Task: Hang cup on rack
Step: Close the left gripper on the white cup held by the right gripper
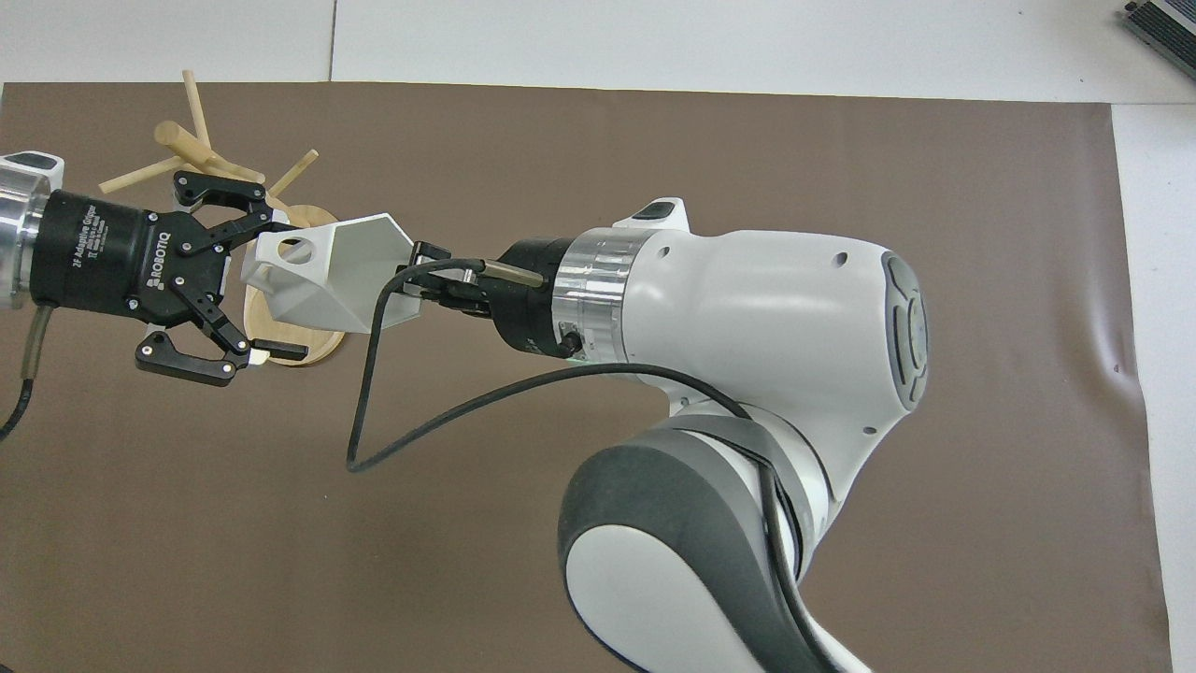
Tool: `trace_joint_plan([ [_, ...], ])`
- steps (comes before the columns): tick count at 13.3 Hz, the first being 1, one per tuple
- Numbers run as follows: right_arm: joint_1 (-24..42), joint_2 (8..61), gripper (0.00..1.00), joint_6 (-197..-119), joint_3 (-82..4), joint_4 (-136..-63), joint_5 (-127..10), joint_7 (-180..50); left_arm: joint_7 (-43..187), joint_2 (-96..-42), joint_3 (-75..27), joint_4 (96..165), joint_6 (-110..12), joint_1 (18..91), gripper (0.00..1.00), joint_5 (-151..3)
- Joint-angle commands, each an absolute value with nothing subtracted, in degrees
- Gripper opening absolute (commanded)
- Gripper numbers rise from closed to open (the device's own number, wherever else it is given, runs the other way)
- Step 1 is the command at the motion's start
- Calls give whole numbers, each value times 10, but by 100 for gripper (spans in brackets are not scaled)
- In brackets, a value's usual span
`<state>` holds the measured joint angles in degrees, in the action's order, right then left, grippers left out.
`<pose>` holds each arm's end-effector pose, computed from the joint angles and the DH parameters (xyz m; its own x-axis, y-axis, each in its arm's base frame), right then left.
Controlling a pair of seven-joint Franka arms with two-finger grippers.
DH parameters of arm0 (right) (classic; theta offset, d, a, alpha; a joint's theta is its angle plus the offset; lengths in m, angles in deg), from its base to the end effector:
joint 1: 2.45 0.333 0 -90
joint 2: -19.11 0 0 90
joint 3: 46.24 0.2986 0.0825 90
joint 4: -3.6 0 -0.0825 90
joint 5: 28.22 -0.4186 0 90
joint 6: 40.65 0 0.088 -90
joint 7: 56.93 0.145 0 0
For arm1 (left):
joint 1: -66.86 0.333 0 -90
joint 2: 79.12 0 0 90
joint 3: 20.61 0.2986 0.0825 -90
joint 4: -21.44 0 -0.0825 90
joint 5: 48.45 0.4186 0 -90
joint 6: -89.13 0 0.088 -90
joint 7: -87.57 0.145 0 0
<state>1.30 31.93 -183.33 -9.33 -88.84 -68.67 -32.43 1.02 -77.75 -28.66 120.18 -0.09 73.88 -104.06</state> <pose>0.5649 0.4509 0.5492 0.9729 -0.2264 0.0469 -0.0911 -0.5621 -0.8220 0.5841 -0.1304 0.5414 -0.0752 0.5618 -0.8238 0.9890 -0.0634 -0.1335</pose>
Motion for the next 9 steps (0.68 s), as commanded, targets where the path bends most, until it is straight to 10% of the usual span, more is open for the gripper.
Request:
trace_joint_plan([
  [1, 8, 319, 0, -1849, -84, -892, -700, -318, 15, -799, -283, 1229, -15, 738, 62, -1044],
  [6, 8, 319, 0, -1848, -84, -892, -700, -318, 13, -803, -282, 1229, -19, 738, 0, -1045],
  [9, 8, 320, 0, -1847, -84, -892, -700, -318, 13, -804, -282, 1232, -20, 745, 0, -1045],
])
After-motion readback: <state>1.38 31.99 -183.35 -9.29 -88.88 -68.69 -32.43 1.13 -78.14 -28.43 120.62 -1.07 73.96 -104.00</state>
